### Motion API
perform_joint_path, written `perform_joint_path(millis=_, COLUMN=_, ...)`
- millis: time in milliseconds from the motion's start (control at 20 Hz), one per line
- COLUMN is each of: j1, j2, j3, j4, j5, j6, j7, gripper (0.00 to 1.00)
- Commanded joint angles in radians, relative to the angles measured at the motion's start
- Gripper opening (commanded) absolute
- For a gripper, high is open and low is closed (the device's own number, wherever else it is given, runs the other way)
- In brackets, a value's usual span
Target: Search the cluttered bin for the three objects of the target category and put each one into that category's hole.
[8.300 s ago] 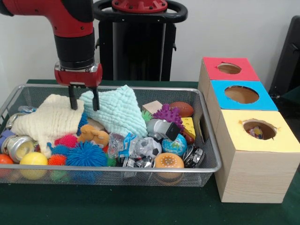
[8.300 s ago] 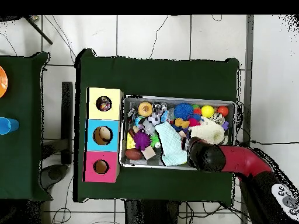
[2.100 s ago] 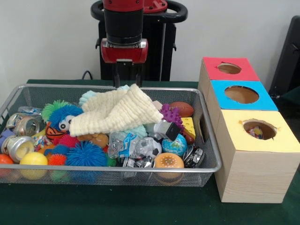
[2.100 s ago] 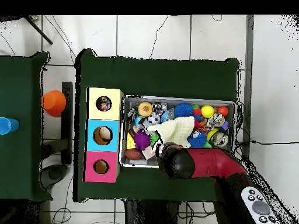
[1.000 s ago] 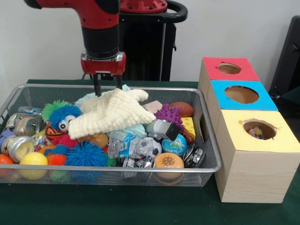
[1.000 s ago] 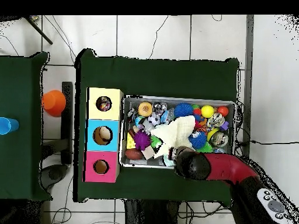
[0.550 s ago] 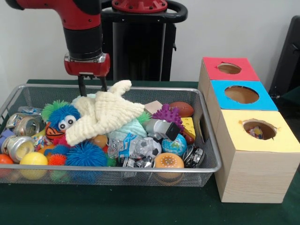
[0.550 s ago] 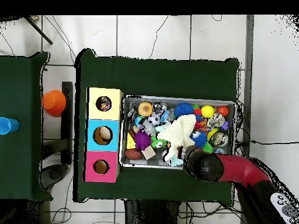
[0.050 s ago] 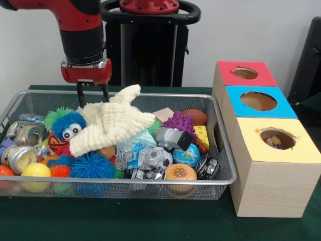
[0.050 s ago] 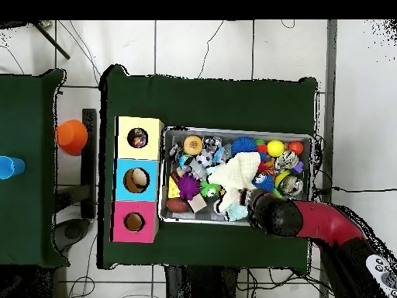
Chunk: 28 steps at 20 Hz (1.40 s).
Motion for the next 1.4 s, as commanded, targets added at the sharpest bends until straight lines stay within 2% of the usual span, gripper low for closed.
perform_joint_path(millis=50, j1=-0.019, j2=-0.029, j3=0.104, j4=-0.081, j5=-0.026, j6=0.137, j7=-0.194, gripper=1.00)
perform_joint_path(millis=250, j1=-0.051, j2=-0.137, j3=0.172, j4=-0.041, j5=0.058, j6=0.289, j7=-0.254, gripper=1.00)
perform_joint_path(millis=500, j1=-0.066, j2=-0.179, j3=0.207, j4=-0.047, j5=0.082, j6=0.382, j7=-0.255, gripper=1.00)
perform_joint_path(millis=800, j1=-0.085, j2=-0.162, j3=0.238, j4=-0.084, j5=0.069, j6=0.437, j7=-0.255, gripper=1.00)
perform_joint_path(millis=1400, j1=-0.084, j2=-0.024, j3=0.277, j4=-0.217, j5=-0.053, j6=0.346, j7=-0.284, gripper=1.00)
